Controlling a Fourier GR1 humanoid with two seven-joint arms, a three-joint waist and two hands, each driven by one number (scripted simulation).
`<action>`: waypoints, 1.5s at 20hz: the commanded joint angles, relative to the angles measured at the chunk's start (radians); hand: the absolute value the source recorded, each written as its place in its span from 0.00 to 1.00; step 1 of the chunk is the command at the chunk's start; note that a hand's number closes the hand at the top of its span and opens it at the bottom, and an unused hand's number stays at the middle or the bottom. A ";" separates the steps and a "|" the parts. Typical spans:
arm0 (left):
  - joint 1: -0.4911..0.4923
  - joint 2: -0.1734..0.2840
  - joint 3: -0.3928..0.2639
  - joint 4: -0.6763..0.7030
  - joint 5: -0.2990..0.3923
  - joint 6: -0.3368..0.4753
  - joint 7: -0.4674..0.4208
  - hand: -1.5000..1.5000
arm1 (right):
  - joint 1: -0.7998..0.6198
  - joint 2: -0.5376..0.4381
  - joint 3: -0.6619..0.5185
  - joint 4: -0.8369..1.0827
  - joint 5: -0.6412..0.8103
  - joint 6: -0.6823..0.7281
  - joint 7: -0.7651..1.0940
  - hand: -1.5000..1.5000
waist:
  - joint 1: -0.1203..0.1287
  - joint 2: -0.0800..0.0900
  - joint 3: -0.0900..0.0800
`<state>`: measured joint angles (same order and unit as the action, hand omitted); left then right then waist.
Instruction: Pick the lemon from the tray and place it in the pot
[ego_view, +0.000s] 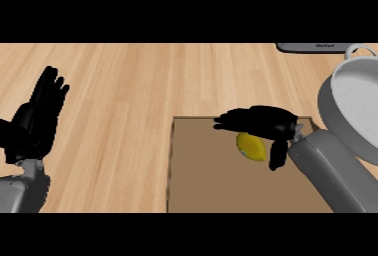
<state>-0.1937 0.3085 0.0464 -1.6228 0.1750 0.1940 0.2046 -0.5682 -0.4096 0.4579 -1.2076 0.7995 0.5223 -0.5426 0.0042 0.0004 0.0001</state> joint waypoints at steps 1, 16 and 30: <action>-0.012 -0.040 -0.012 0.000 -0.041 0.019 0.008 0.50 | -0.015 0.056 -0.022 0.104 0.076 -0.032 -0.036 0.00 | 0.001 0.001 0.000; -0.007 -0.066 0.018 -0.001 -0.063 -0.021 0.008 0.50 | 0.027 0.033 -0.004 0.099 0.204 -0.140 -0.270 1.00 | -0.002 -0.001 0.000; 0.055 -0.035 0.072 -0.053 -0.044 -0.013 0.043 0.50 | 0.353 0.302 -0.238 -0.236 0.143 -0.174 0.606 1.00 | -0.078 -0.029 -0.003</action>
<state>-0.1512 0.2765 0.1199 -1.6506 0.1273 0.1785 0.2332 -0.3250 -0.1851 0.2431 -1.2992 0.9469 0.3515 -0.1365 -0.0687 -0.0347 -0.0076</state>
